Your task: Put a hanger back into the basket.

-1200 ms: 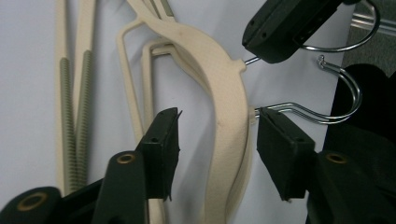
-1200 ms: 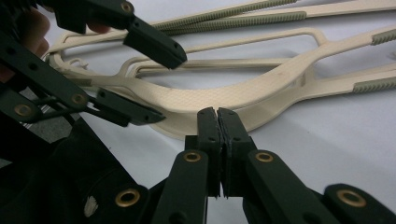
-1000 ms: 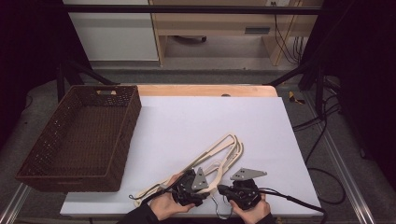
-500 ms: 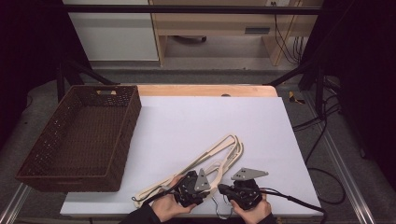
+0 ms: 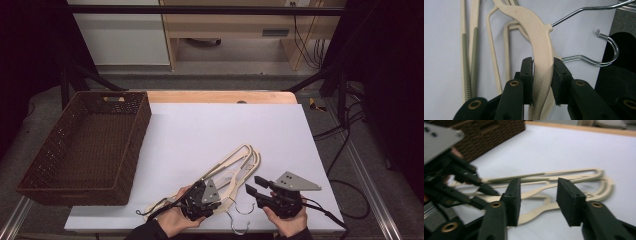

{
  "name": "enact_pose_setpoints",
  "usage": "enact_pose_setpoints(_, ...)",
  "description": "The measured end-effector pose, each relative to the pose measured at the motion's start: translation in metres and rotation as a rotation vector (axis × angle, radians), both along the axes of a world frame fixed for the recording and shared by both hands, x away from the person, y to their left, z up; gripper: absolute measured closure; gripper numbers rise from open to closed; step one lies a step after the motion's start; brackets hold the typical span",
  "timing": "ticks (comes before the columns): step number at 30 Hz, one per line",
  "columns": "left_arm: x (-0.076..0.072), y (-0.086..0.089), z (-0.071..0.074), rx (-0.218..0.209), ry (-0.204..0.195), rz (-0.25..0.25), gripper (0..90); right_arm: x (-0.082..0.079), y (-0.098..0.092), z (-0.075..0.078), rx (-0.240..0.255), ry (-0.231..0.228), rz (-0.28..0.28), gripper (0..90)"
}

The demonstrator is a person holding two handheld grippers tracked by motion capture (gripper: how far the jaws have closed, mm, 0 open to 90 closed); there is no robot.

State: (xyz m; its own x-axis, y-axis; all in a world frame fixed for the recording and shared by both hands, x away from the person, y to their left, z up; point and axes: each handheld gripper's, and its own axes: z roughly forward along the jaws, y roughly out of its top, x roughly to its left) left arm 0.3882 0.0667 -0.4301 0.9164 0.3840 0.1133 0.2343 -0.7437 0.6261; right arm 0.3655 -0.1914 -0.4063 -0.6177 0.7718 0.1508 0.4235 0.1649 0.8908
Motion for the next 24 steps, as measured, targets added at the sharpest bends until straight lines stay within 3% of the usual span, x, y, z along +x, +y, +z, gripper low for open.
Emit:
enact_pose_setpoints(4,0.001,0.007,0.007,-0.031,-0.005,0.022,74.1,0.002,-0.017,0.003,0.031,-0.034,-0.079,44.5)
enact_pose_setpoints(5,0.003,0.01,0.01,-0.015,-0.01,0.014,74.3,0.002,-0.02,0.003,0.045,-0.042,-0.097,41.7)
enact_pose_setpoints(7,0.003,0.013,0.013,-0.042,-0.009,0.031,74.8,0.004,-0.027,0.002,0.046,-0.056,-0.12,36.3)
enact_pose_setpoints(9,0.004,0.016,0.016,-0.057,-0.013,0.046,75.2,0.007,-0.032,-0.001,0.052,-0.073,-0.122,31.5)
enact_pose_setpoints(13,0.007,0.023,0.021,-0.065,-0.016,0.066,75.9,0.014,-0.036,-0.011,0.068,-0.064,-0.105,24.2)
enact_pose_setpoints(24,0.021,0.049,0.036,-0.144,-0.006,0.15,79.4,0.021,-0.036,-0.024,0.035,-0.046,-0.081,12.5)
